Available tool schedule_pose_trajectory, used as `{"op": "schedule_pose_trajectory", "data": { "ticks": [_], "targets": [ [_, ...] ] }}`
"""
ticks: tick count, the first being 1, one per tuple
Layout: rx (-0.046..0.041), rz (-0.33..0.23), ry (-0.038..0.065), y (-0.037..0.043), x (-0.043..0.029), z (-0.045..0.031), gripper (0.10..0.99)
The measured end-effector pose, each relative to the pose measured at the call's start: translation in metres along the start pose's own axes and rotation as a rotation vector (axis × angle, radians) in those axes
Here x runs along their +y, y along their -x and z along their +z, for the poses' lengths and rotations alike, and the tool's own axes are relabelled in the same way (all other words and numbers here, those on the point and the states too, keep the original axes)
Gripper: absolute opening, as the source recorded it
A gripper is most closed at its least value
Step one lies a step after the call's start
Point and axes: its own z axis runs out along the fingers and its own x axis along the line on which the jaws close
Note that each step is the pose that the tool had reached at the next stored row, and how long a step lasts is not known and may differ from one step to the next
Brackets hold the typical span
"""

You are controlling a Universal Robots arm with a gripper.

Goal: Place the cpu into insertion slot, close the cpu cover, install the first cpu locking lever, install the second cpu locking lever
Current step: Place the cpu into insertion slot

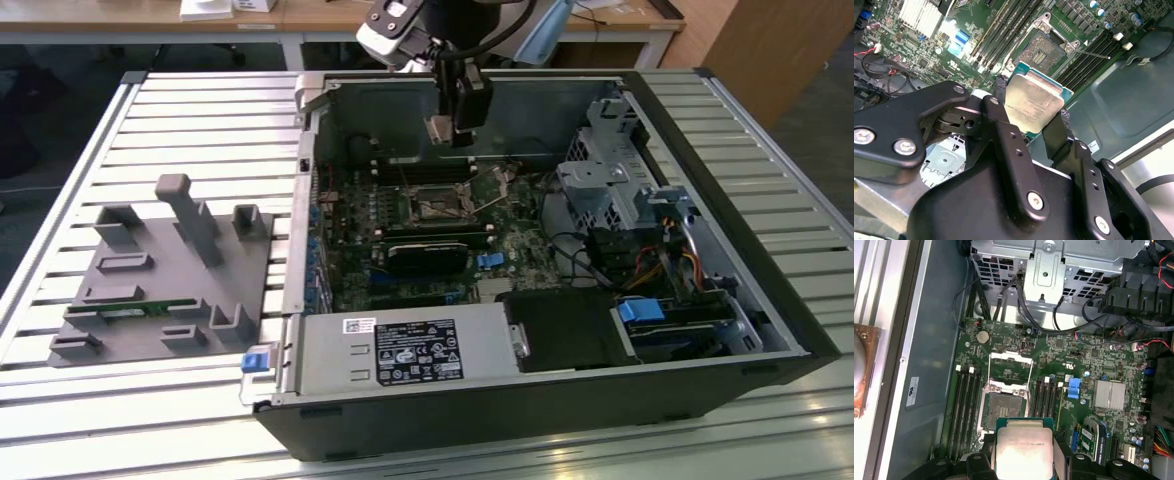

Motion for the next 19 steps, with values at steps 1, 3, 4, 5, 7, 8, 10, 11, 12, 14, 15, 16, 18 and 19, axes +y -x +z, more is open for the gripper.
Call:
{"op": "schedule_pose_trajectory", "data": {
  "ticks": [1, 3, 4, 5, 7, 8, 10, 11, 12, 14, 15, 16, 18, 19],
  "targets": [
    [0.0, 0.001, 0.0, 0.0, 0.0, 0.0002, 0.541],
    [-0.0001, 0.002, 0.0, 0.0, 0.0, 0.0005, 0.541],
    [-0.0001, 0.002, 0.0, 0.0, -0.0001, 0.0007, 0.541],
    [-0.0002, 0.003, 0.0, 0.0, -0.0001, 0.0009, 0.541],
    [-0.0003, 0.004, 0.0, 0.0, -0.0001, 0.0013, 0.541],
    [-0.0003, 0.005, 0.0, 0.0, -0.0001, 0.0016, 0.541],
    [-0.0005, 0.006, 0.0, 0.0, -0.0002, 0.0021, 0.541],
    [-0.0006, 0.007, 0.0, 0.0, -0.0002, 0.0023, 0.541],
    [-0.0006, 0.008, 0.0, 0.0, -0.0002, 0.0025, 0.541],
    [-0.0008, 0.009, 0.0, 0.0, -0.0002, 0.0029, 0.541],
    [-0.0008, 0.01, 0.0, 0.0, -0.0003, 0.0032, 0.541],
    [-0.0009, 0.011, 0.0, 0.0, -0.0003, 0.0034, 0.541],
    [-0.001, 0.012, 0.0, 0.0, -0.0003, 0.0038, 0.541],
    [-0.001, 0.013, 0.0, 0.0, -0.0003, 0.004, 0.541]
  ]
}}
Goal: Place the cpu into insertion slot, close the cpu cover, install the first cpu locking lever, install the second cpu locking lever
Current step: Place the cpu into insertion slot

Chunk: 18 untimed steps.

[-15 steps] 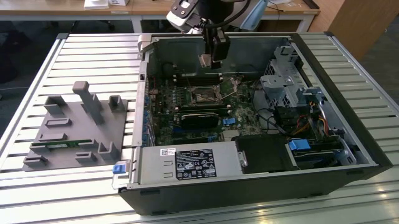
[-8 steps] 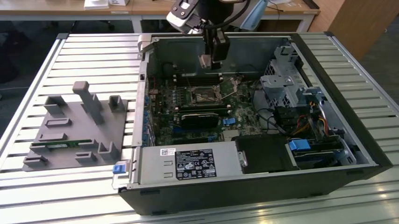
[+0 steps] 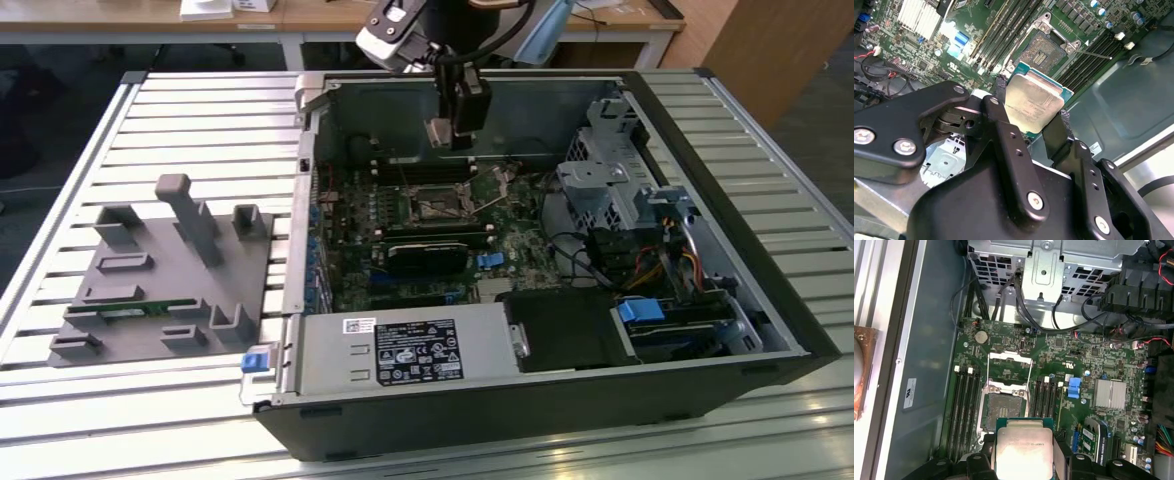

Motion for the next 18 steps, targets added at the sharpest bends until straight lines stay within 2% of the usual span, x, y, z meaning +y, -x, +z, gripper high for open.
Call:
{"op": "schedule_pose_trajectory", "data": {
  "ticks": [18],
  "targets": [
    [-0.001, 0.011, 0.0, 0.0002, -0.001, 0.0094, 0.541]
  ]
}}
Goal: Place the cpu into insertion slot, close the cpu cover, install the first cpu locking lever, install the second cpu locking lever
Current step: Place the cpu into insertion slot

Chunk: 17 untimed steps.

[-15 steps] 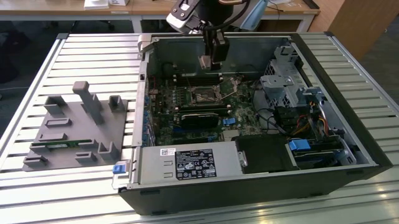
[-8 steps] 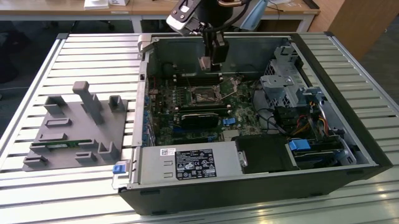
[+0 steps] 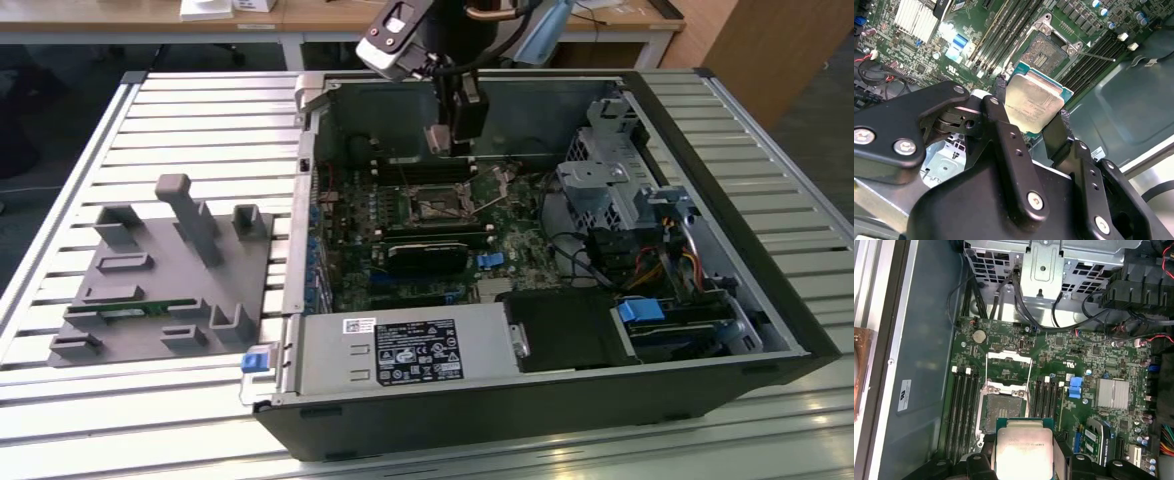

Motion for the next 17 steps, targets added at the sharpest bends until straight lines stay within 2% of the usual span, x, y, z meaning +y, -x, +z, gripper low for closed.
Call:
{"op": "schedule_pose_trajectory", "data": {
  "ticks": [10, 17],
  "targets": [
    [-0.0006, 0.0, -0.001, 0.0001, -0.0006, 0.0071, 0.541],
    [-0.0008, 0.0, -0.001, 0.0003, -0.0013, 0.0151, 0.541]
  ]
}}
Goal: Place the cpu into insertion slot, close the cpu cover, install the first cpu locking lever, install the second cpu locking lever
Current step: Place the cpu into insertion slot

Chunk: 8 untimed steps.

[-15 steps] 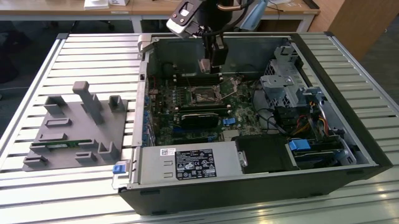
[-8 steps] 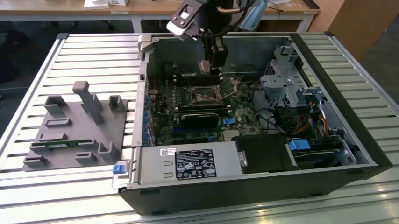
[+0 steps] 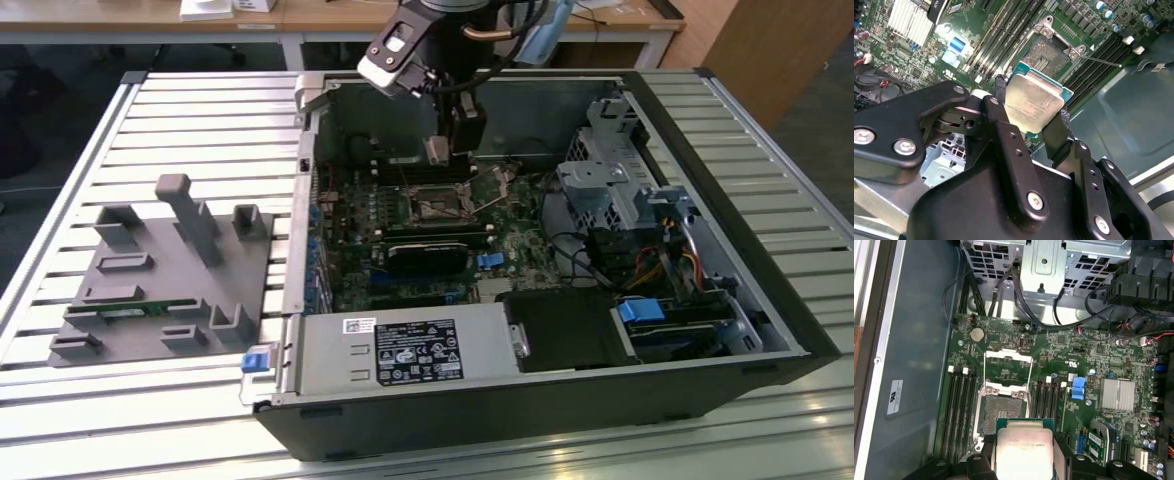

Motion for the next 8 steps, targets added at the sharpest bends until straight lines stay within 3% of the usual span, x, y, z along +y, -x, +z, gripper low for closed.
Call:
{"op": "schedule_pose_trajectory", "data": {
  "ticks": [8],
  "targets": [
    [-0.0054, 0.047, 0.001, 0.0, -0.0017, 0.0076, 0.541]
  ]
}}
